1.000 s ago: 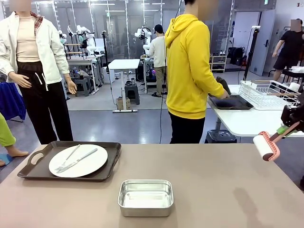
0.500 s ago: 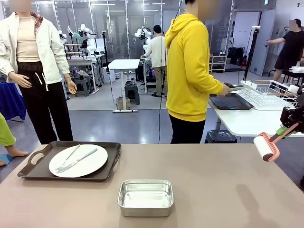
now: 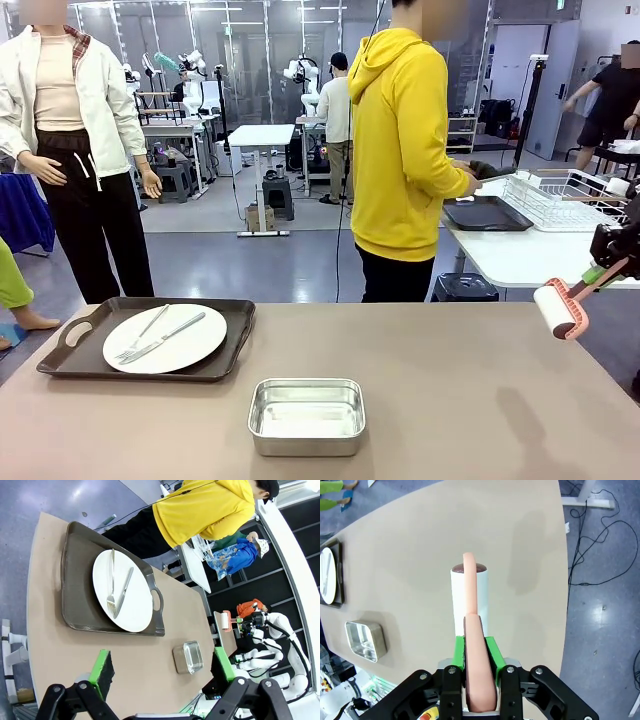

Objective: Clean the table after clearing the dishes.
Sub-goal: Place the Lint Roller back on top of the Airtight Container.

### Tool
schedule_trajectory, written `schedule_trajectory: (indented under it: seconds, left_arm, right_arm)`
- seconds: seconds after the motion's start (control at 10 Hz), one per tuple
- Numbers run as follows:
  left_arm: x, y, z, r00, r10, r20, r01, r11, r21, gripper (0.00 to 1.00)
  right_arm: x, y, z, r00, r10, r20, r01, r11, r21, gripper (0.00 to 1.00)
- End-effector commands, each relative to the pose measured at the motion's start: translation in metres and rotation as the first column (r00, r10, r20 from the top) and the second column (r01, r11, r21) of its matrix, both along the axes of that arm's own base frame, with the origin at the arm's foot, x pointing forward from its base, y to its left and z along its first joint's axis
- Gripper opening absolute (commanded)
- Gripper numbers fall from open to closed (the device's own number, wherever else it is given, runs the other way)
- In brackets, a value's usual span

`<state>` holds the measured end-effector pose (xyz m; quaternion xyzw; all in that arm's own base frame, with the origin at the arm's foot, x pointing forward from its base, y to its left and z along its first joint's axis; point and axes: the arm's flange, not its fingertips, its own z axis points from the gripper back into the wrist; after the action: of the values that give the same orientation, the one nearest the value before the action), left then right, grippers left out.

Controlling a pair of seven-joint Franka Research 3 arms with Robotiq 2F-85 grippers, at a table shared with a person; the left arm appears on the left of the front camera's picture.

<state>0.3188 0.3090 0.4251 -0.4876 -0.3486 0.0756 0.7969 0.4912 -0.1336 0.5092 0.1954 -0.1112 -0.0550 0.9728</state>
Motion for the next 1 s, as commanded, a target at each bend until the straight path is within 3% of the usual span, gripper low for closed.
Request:
schedule_trajectory:
  seconds: [0.0,0.1,0.2,0.4,0.7,0.8,0.9]
  left_arm:
    - [-0.003,0.001,0.002,1.000,-0.006,0.012,0.006,1.000,-0.004,1.00]
    - [-0.003,0.001,0.002,1.000,-0.006,0.012,0.006,1.000,-0.004,1.00]
    - [-0.003,0.001,0.002,1.000,-0.006,0.012,0.006,1.000,-0.004,1.00]
    - [-0.003,0.001,0.002,1.000,-0.006,0.012,0.006,1.000,-0.004,1.00]
    - [-0.003,0.001,0.002,1.000,-0.006,0.012,0.006,1.000,-0.004,1.00]
    - [-0.003,0.001,0.002,1.000,-0.006,0.012,0.006,1.000,-0.004,1.00]
    - [-0.003,0.001,0.002,1.000,-0.006,0.012,0.006,1.000,-0.004,1.00]
  right_arm:
    - [0.000,0.000,0.000,1.000,0.000,0.000,0.000,1.000,0.000,0.22]
    - [-0.019,0.036,0.034,0.966,0.216,0.142,-0.215,0.976,-0.024,0.22]
    - [-0.036,0.073,0.061,0.876,0.441,0.195,-0.432,0.897,-0.091,0.22]
    - [-0.055,0.150,0.098,0.643,0.747,0.168,-0.725,0.664,-0.182,0.22]
    - [-0.046,0.285,0.100,0.328,0.944,0.049,-0.920,0.330,-0.212,0.22]
    - [-0.047,0.340,0.091,0.191,0.982,0.015,-0.955,0.189,-0.229,0.22]
    - [-0.049,0.380,0.079,0.085,0.995,-0.046,-0.969,0.072,-0.238,0.22]
